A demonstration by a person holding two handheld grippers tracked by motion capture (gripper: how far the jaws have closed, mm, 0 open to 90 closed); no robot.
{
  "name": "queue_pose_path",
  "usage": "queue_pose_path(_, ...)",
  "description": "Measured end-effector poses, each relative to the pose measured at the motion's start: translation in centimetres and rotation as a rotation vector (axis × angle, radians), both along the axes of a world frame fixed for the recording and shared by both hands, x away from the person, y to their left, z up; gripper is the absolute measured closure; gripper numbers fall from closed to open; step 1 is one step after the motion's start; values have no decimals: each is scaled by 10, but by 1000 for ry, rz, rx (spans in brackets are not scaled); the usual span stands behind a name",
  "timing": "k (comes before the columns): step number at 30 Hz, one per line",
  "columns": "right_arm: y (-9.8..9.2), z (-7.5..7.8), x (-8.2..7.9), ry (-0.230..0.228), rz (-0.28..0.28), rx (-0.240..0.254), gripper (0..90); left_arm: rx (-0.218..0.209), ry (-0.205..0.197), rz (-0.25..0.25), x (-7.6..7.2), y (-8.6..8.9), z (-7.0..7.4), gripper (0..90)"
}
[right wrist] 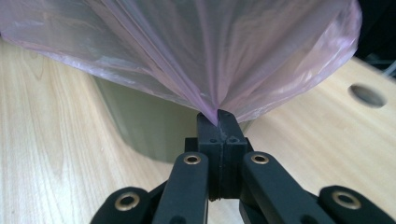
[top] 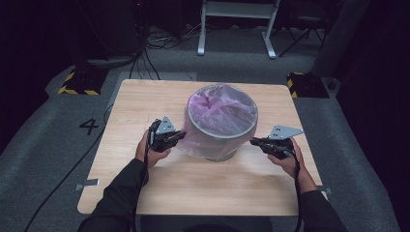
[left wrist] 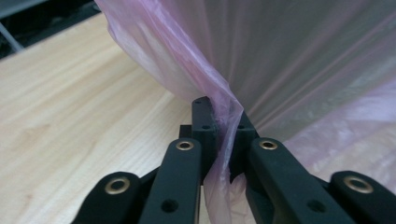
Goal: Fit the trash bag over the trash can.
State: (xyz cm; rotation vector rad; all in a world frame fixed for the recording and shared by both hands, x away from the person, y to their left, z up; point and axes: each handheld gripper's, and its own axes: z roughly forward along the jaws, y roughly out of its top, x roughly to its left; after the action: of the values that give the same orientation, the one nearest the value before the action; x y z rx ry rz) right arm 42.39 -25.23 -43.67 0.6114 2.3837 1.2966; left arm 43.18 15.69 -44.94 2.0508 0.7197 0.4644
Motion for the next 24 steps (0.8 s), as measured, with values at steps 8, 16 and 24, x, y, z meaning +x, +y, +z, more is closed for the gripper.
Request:
queue_pose_path(8,4,-25,14,114,-16,-75,900,49,10,9,1,-7,-14,840)
queue_pose_path(16,2,-47,32,236,-62,-145,900,121,39,80,9,-8,-28,696)
queue_pose_path(24,-2,-55,42,253,-153,-130,900,-7,74,103,5,7,-26,186)
